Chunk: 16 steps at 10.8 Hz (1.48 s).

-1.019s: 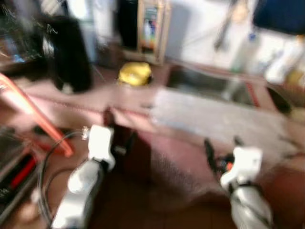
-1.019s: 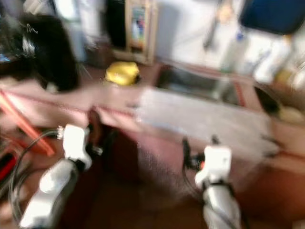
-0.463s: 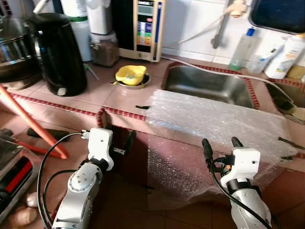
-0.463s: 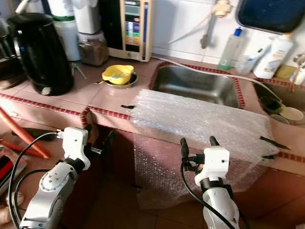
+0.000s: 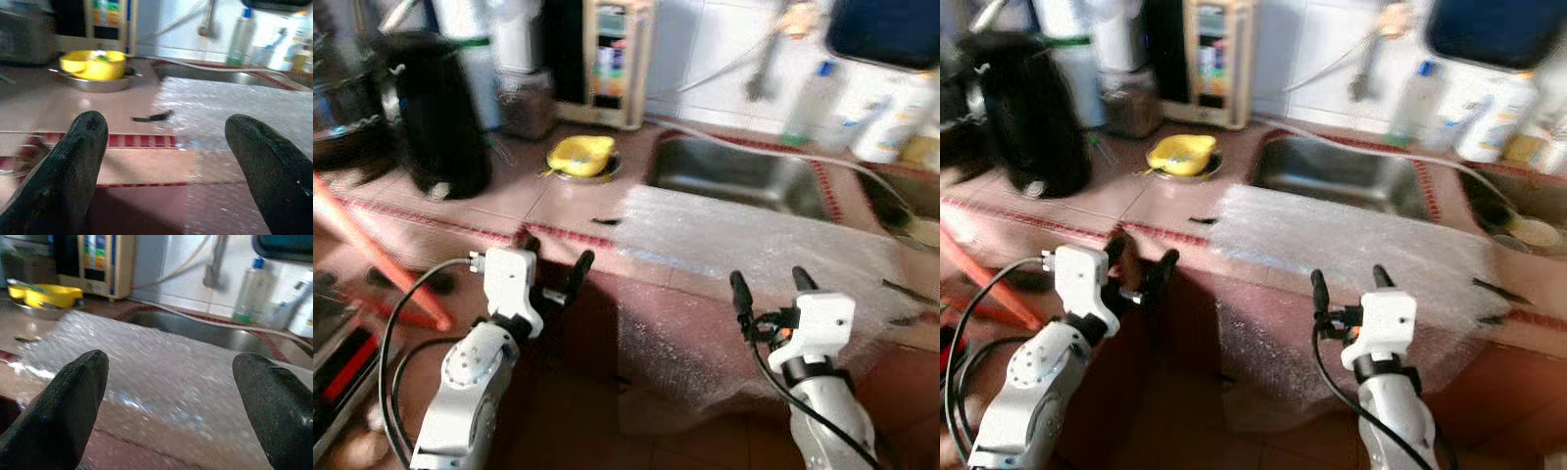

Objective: Kitchen organization

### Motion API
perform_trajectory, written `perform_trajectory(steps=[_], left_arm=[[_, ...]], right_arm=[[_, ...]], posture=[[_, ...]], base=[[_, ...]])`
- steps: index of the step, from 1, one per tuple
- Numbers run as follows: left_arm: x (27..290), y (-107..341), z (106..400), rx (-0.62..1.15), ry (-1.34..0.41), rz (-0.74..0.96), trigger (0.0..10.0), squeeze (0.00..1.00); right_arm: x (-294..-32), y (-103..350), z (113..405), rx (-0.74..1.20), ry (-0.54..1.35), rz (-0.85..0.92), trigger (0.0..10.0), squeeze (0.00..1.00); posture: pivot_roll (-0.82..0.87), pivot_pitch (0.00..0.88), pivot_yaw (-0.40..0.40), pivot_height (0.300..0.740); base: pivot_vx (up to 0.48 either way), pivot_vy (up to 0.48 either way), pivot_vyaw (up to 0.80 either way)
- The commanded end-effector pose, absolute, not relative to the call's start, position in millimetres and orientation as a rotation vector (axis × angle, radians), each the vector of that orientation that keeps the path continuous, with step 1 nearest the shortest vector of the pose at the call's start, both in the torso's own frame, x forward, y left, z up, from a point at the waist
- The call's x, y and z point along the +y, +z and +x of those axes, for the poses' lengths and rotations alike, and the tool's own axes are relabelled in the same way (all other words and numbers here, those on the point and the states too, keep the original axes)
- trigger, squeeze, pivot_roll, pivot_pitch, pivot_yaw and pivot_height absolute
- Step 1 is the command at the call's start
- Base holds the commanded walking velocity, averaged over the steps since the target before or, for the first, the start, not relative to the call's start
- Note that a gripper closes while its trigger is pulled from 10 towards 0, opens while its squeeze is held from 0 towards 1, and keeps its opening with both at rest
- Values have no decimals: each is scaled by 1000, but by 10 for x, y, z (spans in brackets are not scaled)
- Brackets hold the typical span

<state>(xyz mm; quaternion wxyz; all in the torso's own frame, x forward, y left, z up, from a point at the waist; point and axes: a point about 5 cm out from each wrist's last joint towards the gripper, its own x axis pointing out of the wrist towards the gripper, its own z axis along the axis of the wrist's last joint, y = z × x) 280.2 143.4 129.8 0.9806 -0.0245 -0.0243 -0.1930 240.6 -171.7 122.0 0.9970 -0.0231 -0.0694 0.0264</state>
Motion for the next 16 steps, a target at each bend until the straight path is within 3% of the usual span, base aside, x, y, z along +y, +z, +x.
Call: perform_trajectory(steps=[1, 8, 13, 16], left_arm=[[1417, 1323, 2791, -52, -400, -45, 10000, 0], [1391, 1337, 2742, -66, -444, -39, 10000, 0], [1735, 1171, 2475, 27, -399, 18, 10000, 0], [1770, 1165, 2452, 33, -397, 22, 10000, 0]], right_arm=[[-1769, 1231, 2403, -135, 38, -55, 10000, 0], [-1783, 1289, 2447, -155, 53, -88, 10000, 0], [-1803, 1217, 1915, -69, 42, -80, 10000, 0], [-1823, 1201, 1853, -52, 38, -96, 10000, 0]], posture=[[96, 0, -67, 740], [102, 0, -70, 740], [96, 0, -65, 740], [94, 0, -61, 740]], base=[[0, 0, -413], [0, 0, 0], [0, 0, 0], [0, 0, 0]])
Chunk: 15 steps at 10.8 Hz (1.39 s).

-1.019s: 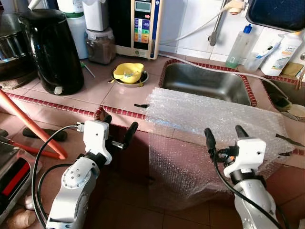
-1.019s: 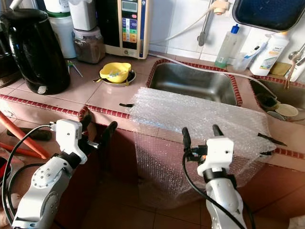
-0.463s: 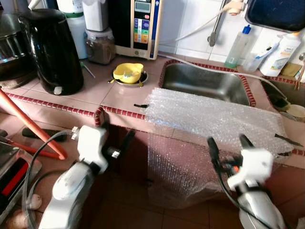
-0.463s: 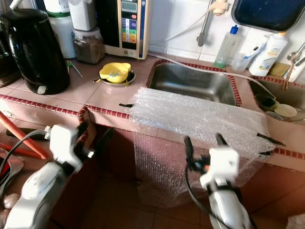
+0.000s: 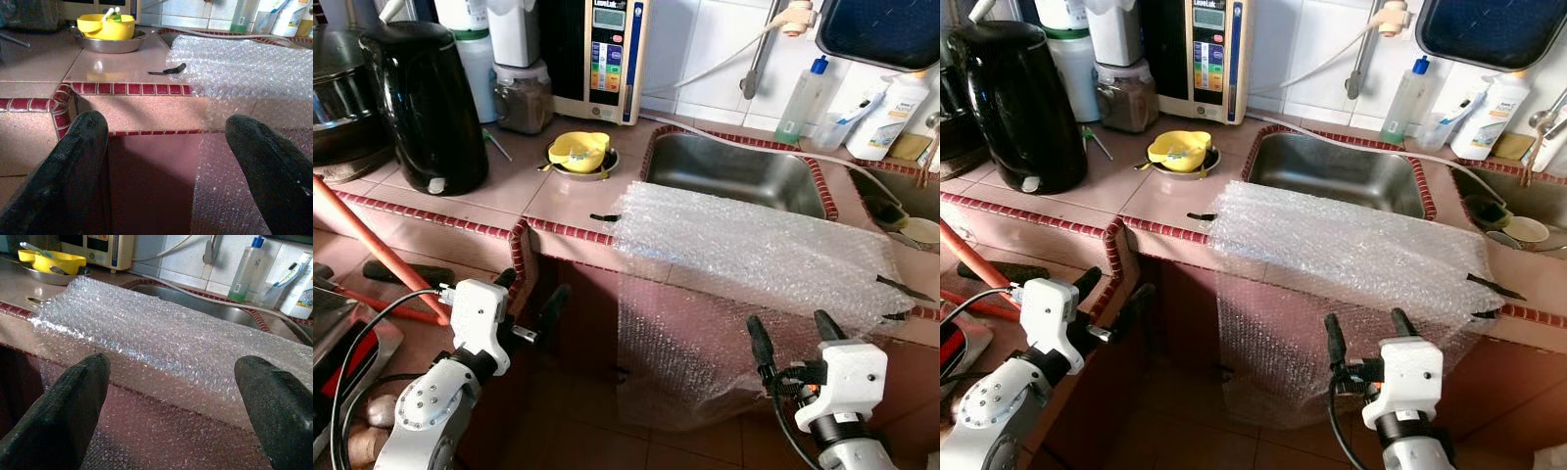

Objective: Kitchen organization

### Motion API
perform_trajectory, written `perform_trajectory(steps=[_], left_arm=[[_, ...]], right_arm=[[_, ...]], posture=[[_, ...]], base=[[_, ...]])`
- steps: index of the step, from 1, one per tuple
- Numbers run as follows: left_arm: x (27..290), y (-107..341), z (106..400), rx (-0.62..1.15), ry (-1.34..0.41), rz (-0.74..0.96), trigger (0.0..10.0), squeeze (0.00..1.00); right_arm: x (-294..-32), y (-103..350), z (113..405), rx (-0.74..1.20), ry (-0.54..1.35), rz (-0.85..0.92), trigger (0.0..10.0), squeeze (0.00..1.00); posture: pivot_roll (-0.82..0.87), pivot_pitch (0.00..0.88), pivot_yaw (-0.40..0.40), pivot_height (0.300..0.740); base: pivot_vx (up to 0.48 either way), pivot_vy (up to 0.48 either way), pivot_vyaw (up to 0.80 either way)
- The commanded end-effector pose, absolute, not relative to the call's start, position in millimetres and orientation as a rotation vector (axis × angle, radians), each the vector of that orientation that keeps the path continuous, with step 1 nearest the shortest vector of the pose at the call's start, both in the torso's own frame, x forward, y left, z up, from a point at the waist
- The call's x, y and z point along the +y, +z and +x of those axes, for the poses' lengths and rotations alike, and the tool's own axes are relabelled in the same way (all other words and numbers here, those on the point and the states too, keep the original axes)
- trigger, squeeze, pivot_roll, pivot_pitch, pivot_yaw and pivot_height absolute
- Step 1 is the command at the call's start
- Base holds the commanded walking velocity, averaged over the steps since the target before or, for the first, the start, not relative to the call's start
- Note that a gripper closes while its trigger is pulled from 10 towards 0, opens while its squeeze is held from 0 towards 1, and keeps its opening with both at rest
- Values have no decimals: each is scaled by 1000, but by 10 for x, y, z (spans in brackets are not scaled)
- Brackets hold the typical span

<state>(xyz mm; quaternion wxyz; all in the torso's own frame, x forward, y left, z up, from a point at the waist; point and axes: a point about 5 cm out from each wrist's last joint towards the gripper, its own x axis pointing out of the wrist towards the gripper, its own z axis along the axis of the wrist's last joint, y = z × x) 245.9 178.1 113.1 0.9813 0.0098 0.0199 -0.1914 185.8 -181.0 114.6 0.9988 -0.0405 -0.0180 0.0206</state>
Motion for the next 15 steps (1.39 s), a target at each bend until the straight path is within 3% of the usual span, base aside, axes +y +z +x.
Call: perform_trajectory(steps=[1, 9, 12, 15], left_arm=[[1754, 1171, 2456, 30, -404, 21, 10000, 0], [1711, 1184, 2459, 25, -423, 19, 10000, 0], [1696, 1184, 2460, 27, -432, 21, 10000, 0], [1684, 1180, 2462, 30, -434, 20, 10000, 0]], right_arm=[[-1824, 1223, 1876, -62, 38, -99, 10000, 0], [-1798, 1241, 1902, -63, 45, -102, 10000, 0], [-1776, 1229, 1899, -61, 54, -86, 10000, 0], [-1778, 1228, 1915, -62, 60, -94, 10000, 0]], posture=[[94, 0, -60, 740], [96, 0, -60, 740], [93, 0, -62, 740], [94, 0, -63, 740]], base=[[0, 0, 0], [264, 0, 0], [281, 0, -604], [274, 0, 0]])
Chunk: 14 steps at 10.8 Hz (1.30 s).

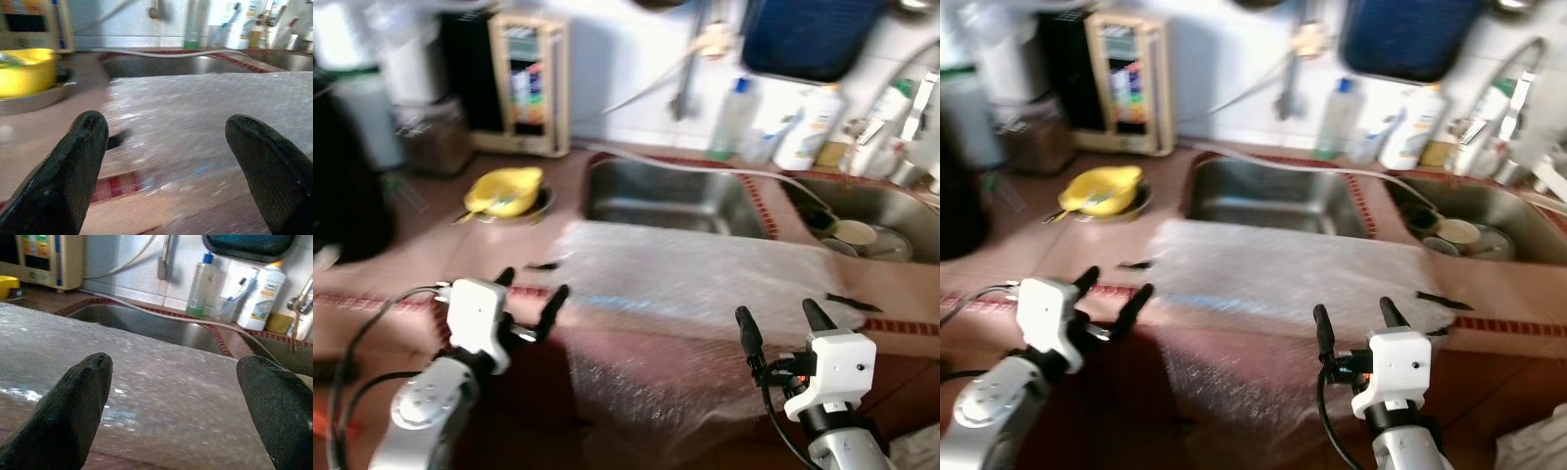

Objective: Kitchen organization

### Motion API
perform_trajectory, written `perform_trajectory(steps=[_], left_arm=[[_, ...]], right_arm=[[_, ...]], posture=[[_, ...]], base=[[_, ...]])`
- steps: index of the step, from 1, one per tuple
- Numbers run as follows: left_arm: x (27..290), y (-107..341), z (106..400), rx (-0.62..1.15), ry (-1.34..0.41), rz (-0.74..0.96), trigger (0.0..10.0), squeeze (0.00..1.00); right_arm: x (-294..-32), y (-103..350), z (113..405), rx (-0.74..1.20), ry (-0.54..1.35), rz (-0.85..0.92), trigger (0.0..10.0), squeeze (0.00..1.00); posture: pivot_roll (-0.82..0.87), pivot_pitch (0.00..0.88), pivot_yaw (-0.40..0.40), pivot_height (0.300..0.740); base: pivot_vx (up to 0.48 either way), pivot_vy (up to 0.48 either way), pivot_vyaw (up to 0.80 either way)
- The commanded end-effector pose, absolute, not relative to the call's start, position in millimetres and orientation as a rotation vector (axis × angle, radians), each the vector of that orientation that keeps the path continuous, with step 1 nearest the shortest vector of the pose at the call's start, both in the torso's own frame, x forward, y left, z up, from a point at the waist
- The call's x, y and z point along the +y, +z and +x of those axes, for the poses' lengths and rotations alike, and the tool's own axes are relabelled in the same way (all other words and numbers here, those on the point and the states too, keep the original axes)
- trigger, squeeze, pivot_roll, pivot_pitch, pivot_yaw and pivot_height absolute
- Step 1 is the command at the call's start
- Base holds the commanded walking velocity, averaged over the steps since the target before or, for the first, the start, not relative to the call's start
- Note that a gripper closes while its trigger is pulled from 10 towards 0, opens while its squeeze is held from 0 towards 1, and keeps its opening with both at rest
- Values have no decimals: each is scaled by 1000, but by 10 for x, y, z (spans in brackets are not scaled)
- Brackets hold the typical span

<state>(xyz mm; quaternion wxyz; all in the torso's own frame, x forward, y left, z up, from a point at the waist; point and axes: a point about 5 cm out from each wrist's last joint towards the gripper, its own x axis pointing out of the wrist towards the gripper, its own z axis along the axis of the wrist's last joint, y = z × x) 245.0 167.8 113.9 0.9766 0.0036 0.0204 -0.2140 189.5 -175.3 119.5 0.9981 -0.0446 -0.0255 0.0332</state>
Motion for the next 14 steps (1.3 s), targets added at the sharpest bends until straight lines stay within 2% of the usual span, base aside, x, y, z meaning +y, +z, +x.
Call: perform_trajectory(steps=[1, 11, 14], left_arm=[[1682, 1180, 2461, 30, -435, 20, 10000, 0], [1683, 1162, 2457, 37, -430, 32, 10000, 0], [1731, 1192, 2453, 1, -398, 68, 10000, 0]], right_arm=[[-1777, 1229, 1916, -62, 61, -95, 10000, 0], [-1753, 1233, 1944, -70, 87, -110, 10000, 0], [-1749, 1227, 1944, -68, 91, -111, 10000, 0]], posture=[[94, 0, -63, 740], [98, 0, -67, 740], [102, 0, -66, 740]], base=[[274, 0, 0], [265, 0, 0], [0, 0, 0]])
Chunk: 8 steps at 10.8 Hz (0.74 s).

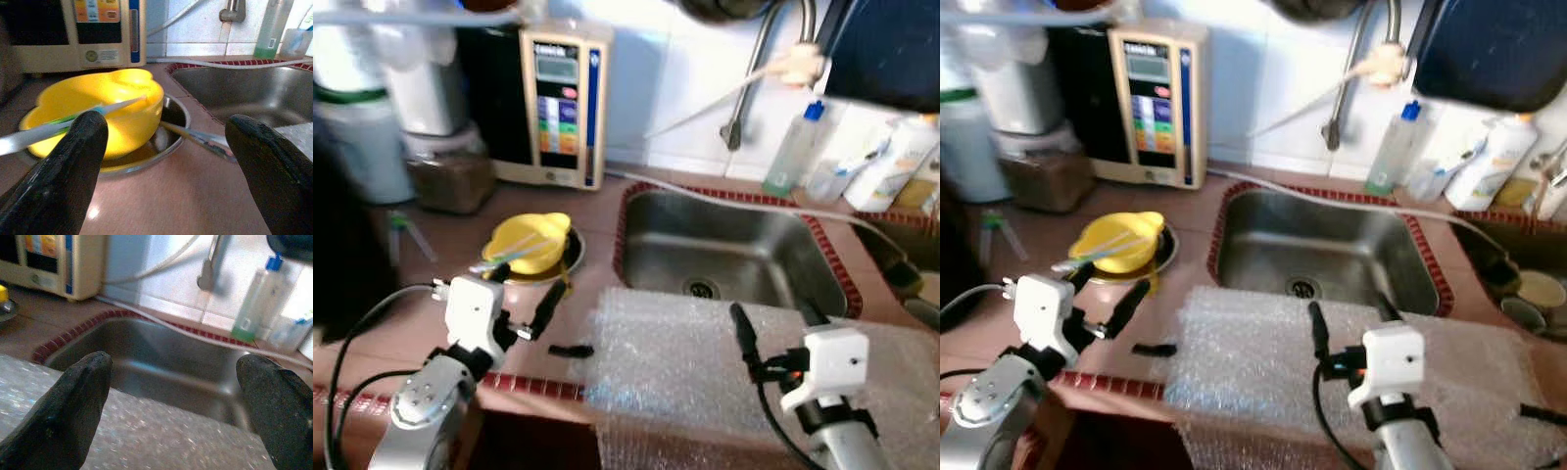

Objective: Kitchen organization

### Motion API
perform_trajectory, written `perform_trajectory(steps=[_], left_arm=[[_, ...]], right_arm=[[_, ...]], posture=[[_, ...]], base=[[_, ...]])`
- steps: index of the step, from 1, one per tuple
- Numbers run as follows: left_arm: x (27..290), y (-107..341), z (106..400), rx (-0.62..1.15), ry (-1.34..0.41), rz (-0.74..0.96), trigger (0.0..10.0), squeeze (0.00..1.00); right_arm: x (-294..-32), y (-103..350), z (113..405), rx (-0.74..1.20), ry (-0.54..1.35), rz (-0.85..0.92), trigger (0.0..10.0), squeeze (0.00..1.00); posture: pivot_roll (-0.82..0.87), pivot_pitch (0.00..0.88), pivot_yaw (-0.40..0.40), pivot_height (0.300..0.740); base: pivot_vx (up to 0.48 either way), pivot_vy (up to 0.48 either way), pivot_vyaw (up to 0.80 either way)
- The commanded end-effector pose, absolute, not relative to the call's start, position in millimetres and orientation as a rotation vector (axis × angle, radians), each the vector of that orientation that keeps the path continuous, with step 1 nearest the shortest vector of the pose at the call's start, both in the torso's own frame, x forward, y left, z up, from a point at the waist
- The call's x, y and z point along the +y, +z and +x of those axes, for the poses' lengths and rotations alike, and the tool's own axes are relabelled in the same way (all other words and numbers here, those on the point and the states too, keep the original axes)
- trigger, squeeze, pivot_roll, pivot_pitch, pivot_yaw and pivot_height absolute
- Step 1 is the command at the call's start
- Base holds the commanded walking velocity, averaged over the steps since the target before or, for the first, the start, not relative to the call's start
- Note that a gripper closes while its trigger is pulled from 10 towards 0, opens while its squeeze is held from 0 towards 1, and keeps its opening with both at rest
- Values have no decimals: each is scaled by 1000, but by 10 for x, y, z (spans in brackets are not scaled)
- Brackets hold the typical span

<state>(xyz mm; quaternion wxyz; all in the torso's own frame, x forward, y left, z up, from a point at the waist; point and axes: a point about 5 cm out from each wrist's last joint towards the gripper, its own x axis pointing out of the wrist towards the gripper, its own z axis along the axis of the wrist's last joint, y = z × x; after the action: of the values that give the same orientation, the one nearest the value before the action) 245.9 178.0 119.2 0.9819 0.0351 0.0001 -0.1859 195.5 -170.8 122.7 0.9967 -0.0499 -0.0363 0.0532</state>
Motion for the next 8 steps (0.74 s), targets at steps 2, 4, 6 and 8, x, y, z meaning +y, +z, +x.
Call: perform_trajectory(steps=[2, 4, 6, 8], left_arm=[[1784, 1330, 2458, -82, -332, 135, 10000, 0], [1740, 1439, 2430, -135, -320, 151, 10000, 0], [1748, 1515, 2434, -171, -274, 172, 10000, 0], [1812, 1591, 2516, -184, -174, 137, 10000, 0]], right_arm=[[-1744, 1219, 1953, -65, 98, -111, 10000, 0], [-1707, 1231, 1991, -71, 130, -118, 10000, 0], [-1719, 1305, 2093, -101, 144, -142, 10000, 0], [-1670, 1360, 2163, -121, 206, -156, 10000, 0]], posture=[[121, 0, -82, 740], [133, 0, -91, 740], [138, 0, -97, 740], [138, 0, -100, 740]], base=[[0, 0, 0], [0, 0, 0], [0, 0, 0], [0, 0, 0]])
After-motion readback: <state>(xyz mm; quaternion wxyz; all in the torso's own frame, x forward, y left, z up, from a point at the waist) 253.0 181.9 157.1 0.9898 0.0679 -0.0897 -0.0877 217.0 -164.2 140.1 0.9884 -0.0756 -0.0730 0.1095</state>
